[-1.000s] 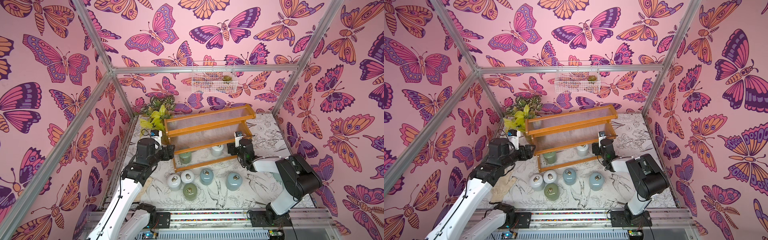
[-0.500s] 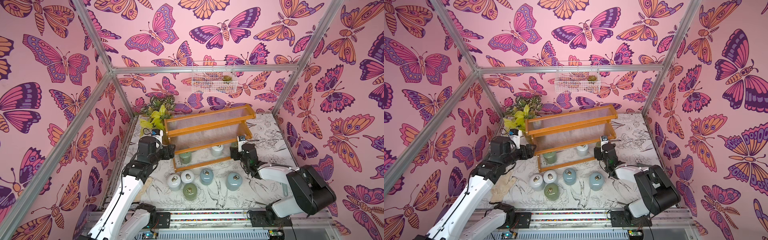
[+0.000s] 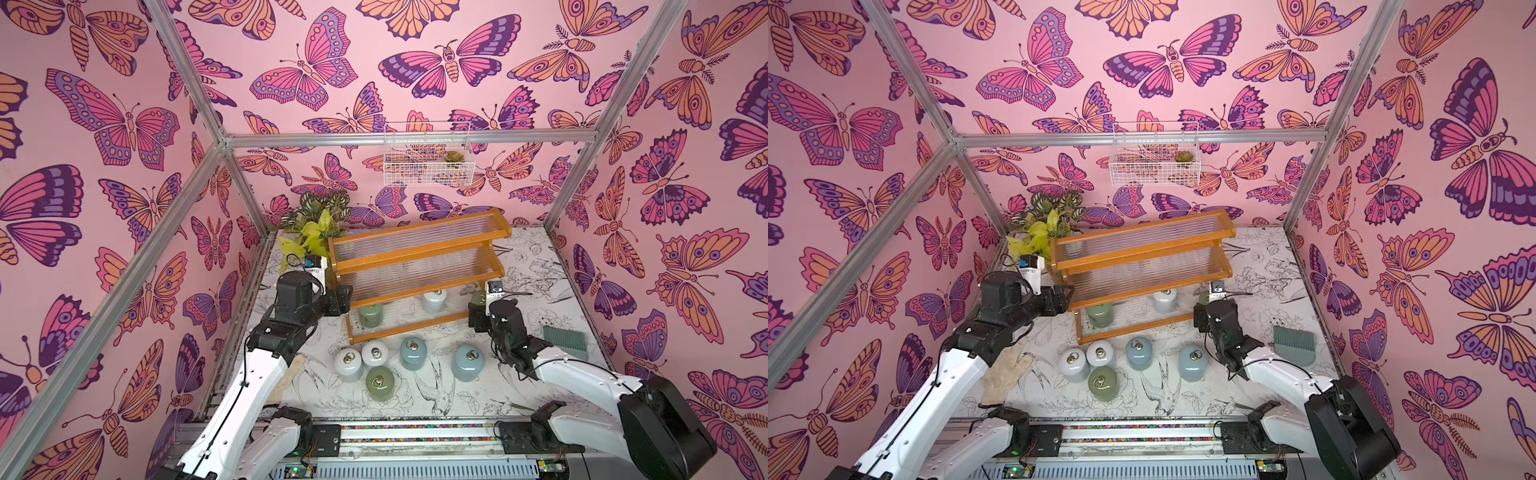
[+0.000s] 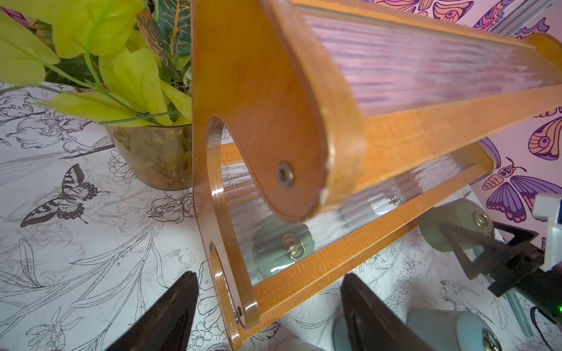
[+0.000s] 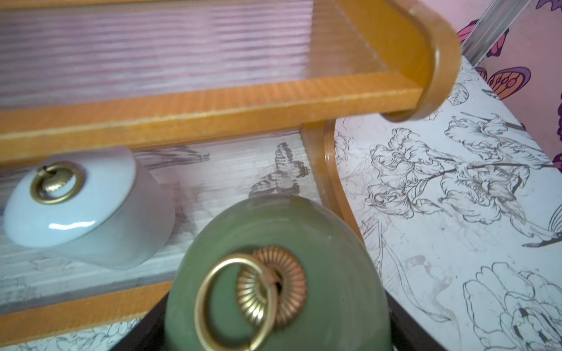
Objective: Remove the tea canisters from the shelf
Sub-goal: Pick up the tea canister from the shelf, then place the tea canister at the center of the board.
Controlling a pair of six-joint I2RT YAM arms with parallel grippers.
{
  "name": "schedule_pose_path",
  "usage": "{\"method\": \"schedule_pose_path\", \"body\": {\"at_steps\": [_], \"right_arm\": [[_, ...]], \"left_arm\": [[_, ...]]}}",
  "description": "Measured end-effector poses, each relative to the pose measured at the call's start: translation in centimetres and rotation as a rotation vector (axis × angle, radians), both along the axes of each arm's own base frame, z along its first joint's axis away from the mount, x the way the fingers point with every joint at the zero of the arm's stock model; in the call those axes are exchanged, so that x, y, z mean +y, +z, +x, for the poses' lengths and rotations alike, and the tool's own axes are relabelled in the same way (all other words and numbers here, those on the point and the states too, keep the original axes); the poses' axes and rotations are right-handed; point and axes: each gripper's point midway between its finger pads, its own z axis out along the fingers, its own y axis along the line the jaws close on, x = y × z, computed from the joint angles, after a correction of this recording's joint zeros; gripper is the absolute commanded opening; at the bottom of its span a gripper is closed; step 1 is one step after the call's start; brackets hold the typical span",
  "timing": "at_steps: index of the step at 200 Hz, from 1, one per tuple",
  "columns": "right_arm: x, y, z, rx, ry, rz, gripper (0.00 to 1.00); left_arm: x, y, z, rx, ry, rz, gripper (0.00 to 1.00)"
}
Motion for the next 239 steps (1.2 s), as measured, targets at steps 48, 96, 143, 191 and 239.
{"method": "schedule_pose_path", "body": {"at_steps": [48, 96, 143, 191, 239], "right_arm": [[-0.4, -2.0, -1.7, 0.072, -0.050, 0.016, 0.46], [-1.3, -3.8, -2.8, 0.123, -0.097, 0.030, 0.50], [-1.7, -4.2, -3.1, 0.131, -0.136, 0.046, 0.55], [-1.8, -4.7, -3.5, 0.142, -0.160, 0.060, 0.66], [-1.7, -4.7, -3.6, 0.141, -0.161, 0.060, 0.82]], "left_arm": [[-0.1, 0.4, 0.2, -0.007, -0.006, -0.005, 0.78], [-0.2, 0.9, 0.4, -0.022, -0.007, -0.009, 0.79], [-0.3, 1.1, 0.7, -0.022, -0.007, -0.009, 0.79], [-0.3, 1.1, 0.7, -0.023, -0.007, -0.009, 0.79], [-0.3, 1.2, 0.8, -0.025, -0.007, -0.010, 0.79]]}}
